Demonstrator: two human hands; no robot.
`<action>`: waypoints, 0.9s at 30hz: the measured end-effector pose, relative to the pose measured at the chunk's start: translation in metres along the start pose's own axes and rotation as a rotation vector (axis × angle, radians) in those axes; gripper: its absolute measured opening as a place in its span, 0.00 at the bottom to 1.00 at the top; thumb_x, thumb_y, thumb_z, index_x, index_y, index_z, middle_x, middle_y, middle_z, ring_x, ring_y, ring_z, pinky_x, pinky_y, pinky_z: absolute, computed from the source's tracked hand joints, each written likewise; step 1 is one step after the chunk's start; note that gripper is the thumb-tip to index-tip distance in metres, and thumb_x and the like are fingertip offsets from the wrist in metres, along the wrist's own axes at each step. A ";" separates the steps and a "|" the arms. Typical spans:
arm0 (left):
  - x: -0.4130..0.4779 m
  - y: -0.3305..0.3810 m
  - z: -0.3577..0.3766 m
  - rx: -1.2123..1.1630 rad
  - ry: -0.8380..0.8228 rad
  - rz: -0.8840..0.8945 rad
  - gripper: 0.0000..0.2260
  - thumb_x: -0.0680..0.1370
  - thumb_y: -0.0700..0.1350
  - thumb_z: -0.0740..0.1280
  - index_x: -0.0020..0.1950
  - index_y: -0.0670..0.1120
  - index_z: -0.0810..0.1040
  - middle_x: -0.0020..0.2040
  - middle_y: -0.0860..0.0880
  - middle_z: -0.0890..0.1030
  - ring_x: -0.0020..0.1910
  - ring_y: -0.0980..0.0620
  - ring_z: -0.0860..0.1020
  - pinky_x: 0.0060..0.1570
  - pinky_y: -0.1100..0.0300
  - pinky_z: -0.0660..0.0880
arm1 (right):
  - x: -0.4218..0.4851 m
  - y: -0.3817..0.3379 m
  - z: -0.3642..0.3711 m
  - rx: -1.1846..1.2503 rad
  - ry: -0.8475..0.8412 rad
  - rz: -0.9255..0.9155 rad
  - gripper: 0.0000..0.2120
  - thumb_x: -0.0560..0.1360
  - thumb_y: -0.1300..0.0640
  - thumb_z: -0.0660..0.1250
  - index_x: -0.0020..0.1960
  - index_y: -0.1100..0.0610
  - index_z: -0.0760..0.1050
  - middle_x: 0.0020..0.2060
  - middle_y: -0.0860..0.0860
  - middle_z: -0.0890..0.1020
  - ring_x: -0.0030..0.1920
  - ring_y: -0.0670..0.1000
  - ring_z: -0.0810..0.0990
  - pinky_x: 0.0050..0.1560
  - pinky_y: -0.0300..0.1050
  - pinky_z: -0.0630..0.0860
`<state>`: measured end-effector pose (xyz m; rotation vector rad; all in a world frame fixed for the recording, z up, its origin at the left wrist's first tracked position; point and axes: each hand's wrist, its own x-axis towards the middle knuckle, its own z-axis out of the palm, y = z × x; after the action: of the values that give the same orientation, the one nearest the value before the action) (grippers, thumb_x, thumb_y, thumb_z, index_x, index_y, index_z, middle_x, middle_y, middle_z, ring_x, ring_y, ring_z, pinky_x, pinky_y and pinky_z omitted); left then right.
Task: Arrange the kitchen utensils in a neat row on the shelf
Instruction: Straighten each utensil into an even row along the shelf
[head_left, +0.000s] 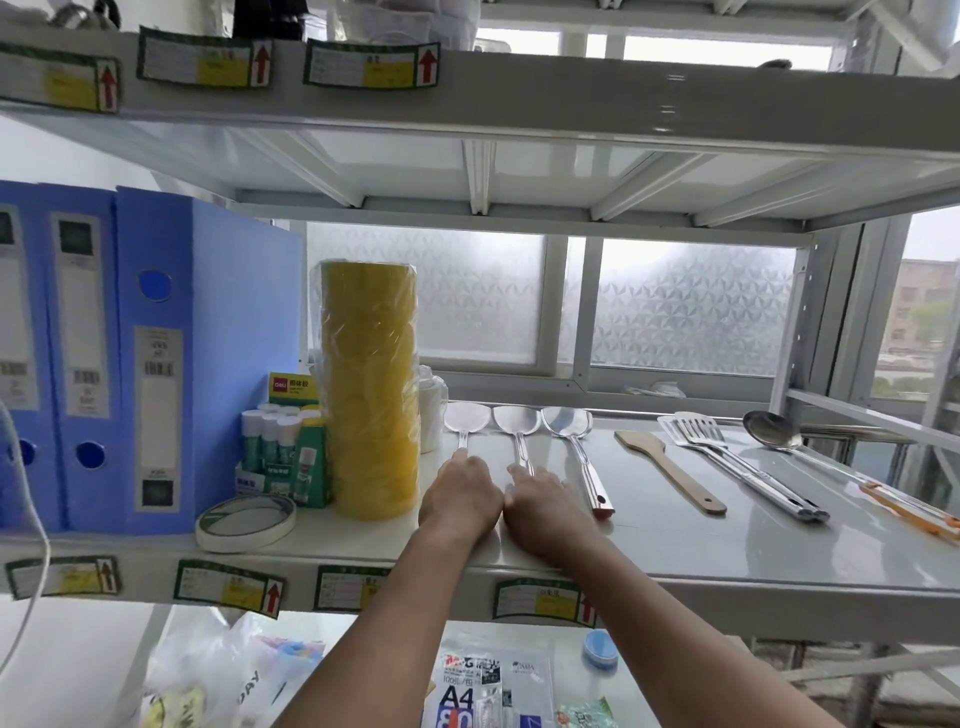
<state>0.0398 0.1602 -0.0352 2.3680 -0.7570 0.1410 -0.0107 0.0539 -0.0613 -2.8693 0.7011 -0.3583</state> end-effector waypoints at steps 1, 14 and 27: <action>0.000 0.000 0.000 -0.001 0.001 -0.002 0.15 0.80 0.41 0.59 0.64 0.38 0.74 0.66 0.40 0.75 0.67 0.40 0.73 0.65 0.47 0.72 | 0.002 0.002 0.002 -0.008 0.001 -0.004 0.33 0.70 0.50 0.45 0.71 0.58 0.69 0.73 0.58 0.71 0.72 0.62 0.68 0.70 0.59 0.63; 0.001 0.000 0.003 0.010 -0.003 -0.004 0.16 0.79 0.37 0.56 0.66 0.38 0.73 0.68 0.41 0.74 0.68 0.41 0.73 0.66 0.48 0.71 | 0.004 0.003 0.005 0.012 0.000 0.013 0.33 0.70 0.51 0.43 0.68 0.59 0.72 0.73 0.57 0.71 0.72 0.62 0.68 0.68 0.58 0.65; 0.002 -0.001 0.003 -0.002 -0.005 0.001 0.17 0.78 0.37 0.55 0.65 0.37 0.73 0.67 0.40 0.75 0.67 0.40 0.73 0.66 0.48 0.71 | 0.002 0.003 0.002 0.059 0.047 0.027 0.28 0.78 0.56 0.50 0.78 0.59 0.62 0.72 0.62 0.69 0.71 0.64 0.68 0.70 0.56 0.64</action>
<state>0.0418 0.1579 -0.0371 2.3670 -0.7605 0.1348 -0.0098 0.0511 -0.0637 -2.8015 0.7246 -0.4367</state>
